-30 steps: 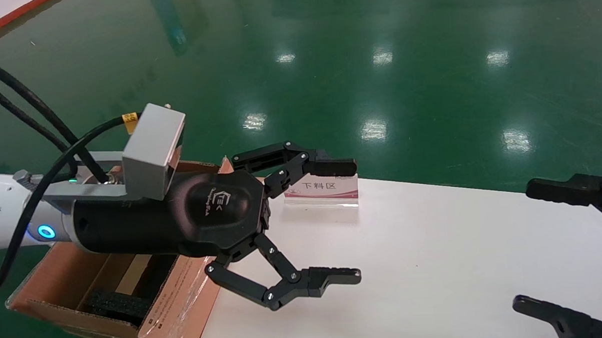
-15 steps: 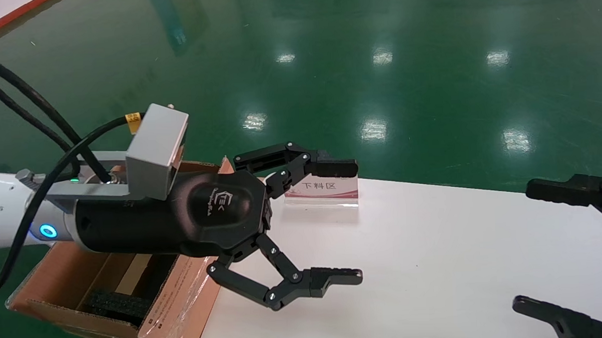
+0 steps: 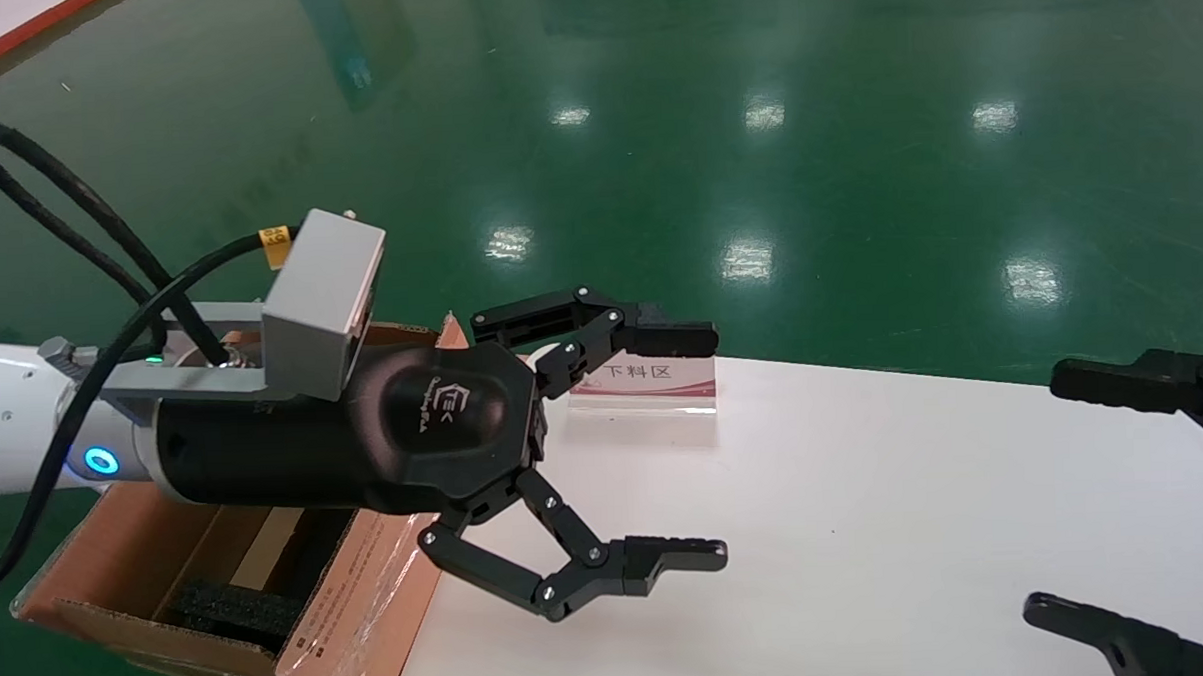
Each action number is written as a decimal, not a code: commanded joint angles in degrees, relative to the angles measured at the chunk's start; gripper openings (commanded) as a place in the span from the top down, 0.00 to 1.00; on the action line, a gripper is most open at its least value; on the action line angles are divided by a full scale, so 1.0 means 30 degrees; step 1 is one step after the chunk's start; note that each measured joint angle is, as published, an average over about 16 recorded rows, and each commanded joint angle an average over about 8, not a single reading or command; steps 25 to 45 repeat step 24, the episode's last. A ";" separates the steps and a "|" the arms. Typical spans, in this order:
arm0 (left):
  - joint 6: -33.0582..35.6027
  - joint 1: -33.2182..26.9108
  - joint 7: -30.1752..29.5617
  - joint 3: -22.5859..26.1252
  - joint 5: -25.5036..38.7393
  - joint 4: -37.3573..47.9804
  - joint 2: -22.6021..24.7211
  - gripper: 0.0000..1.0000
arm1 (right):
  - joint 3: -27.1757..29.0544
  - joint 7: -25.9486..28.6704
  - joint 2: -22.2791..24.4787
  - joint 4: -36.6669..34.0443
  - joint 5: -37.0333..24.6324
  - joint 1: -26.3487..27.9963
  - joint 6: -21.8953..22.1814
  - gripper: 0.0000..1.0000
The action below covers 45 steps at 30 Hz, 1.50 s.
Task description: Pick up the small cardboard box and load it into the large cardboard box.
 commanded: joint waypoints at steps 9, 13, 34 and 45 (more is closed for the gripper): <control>-0.0041 -0.0122 -0.0017 0.0196 0.0027 0.0003 -0.0007 0.00 | 0.0011 0.0004 -0.0009 -0.0007 -0.0011 0.0003 -0.0013 0.00; -0.0058 -0.0171 -0.0023 0.0273 0.0038 0.0004 -0.0009 0.00 | 0.0004 0.0001 -0.0007 -0.0010 -0.0008 0.0006 -0.0012 0.00; -0.0096 -0.0284 -0.0038 0.0455 0.0063 0.0006 -0.0015 0.00 | -0.0010 -0.0006 -0.0002 -0.0011 0.0002 0.0010 -0.0007 0.00; -0.0096 -0.0284 -0.0038 0.0455 0.0063 0.0006 -0.0015 0.00 | -0.0010 -0.0006 -0.0002 -0.0011 0.0002 0.0010 -0.0007 0.00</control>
